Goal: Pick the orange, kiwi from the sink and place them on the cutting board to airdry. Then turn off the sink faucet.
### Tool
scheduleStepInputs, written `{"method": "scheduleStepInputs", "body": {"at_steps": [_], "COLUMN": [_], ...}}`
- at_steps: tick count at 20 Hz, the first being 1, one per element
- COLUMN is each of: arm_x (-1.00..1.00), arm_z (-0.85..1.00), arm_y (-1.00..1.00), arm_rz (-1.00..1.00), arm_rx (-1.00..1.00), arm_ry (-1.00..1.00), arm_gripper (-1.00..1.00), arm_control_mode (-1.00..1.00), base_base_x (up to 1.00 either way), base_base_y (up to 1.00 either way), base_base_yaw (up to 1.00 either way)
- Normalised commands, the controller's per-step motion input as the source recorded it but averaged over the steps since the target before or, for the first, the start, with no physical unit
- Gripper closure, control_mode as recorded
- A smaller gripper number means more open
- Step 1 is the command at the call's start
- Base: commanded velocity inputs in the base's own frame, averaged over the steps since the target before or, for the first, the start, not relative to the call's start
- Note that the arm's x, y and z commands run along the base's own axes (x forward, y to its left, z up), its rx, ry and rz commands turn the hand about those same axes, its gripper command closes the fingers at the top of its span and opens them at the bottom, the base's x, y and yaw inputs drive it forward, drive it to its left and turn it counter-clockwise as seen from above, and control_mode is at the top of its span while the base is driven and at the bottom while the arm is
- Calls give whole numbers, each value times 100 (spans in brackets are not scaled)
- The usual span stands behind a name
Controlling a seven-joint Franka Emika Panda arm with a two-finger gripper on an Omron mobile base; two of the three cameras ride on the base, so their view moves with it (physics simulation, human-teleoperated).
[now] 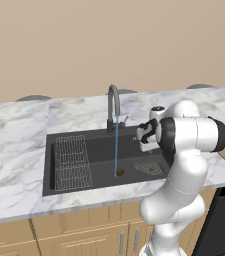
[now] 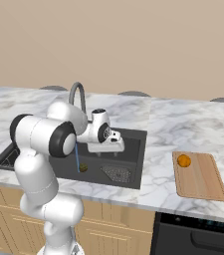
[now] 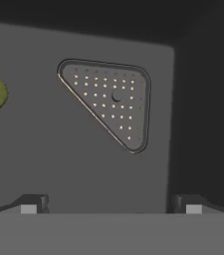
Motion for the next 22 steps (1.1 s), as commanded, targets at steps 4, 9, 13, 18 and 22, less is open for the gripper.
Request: {"method": "scheduleStepInputs", "body": {"at_steps": [4,9,13,18,22], "arm_x": [0,0,0,3,10], "arm_z": [-12,-10,-9,-11,-12], "arm_y": [17,16,13,9,11], "arm_rz": [5,4,2,1,0], "arm_rx": [2,2,4,7,6], "arm_ry": [0,0,0,0,0], "arm_gripper": [-100,-100,-100,-100,-100], "arm_control_mode": [-100,-100,-100,-100,-100], "base_base_x": [0,0,0,0,0], "base_base_y": [0,0,0,0,0], "base_base_yaw": [0,0,0,0,0]}}
